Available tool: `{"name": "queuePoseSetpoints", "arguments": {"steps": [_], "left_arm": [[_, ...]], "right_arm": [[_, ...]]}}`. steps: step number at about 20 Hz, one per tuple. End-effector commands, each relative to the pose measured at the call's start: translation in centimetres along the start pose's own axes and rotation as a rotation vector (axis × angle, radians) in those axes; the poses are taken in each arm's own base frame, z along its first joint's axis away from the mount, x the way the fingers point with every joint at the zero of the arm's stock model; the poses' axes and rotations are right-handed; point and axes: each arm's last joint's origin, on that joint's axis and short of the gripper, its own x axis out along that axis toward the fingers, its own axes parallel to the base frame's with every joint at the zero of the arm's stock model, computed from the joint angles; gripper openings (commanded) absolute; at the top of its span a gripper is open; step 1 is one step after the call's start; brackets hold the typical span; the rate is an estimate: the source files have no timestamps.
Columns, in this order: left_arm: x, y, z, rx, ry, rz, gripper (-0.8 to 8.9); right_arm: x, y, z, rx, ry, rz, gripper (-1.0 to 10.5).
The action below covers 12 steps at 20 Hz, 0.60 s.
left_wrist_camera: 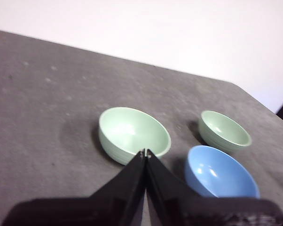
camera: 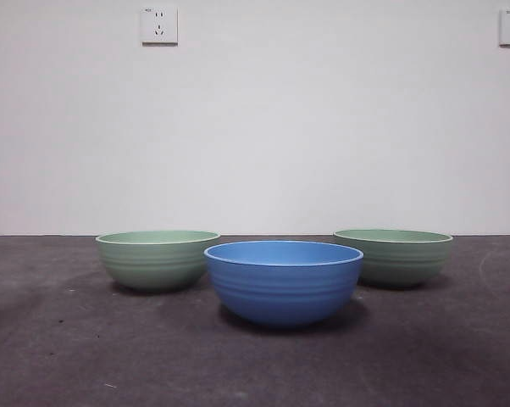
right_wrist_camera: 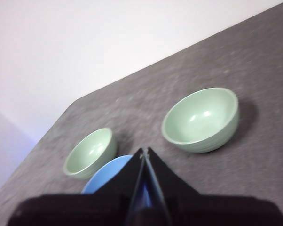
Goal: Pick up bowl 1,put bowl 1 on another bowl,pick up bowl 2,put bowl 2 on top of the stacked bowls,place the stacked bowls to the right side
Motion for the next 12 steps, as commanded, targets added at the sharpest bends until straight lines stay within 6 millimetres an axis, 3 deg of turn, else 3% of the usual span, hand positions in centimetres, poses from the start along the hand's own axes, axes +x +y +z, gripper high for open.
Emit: {"name": "queuePoseSetpoints", "arguments": {"steps": [1,12], "left_arm": [[-0.2,-0.5,1.1,0.028,0.042,-0.027,-0.07],[-0.4,-2.4,5.6,0.140,0.248,-0.122,-0.07]], "right_arm": [[0.0,0.9,1.4,-0.036,0.042,0.031,-0.1],[0.4,3.6,6.8,-0.200,0.352,-0.003,-0.1]]}}
